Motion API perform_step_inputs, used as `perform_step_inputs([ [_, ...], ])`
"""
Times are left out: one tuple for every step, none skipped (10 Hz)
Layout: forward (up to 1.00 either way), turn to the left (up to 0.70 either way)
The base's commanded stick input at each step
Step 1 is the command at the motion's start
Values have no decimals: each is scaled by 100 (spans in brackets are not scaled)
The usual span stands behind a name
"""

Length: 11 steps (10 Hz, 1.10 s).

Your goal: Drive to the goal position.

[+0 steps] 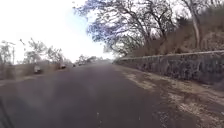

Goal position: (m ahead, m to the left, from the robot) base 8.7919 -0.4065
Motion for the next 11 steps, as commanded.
perform_step_inputs([
  [70, 16],
  [70, 12],
  [70, 7],
  [70, 0],
  [70, 0],
  [70, 0],
  [70, 0],
  [70, 0],
  [70, 0],
  [70, 0],
  [70, 0],
])
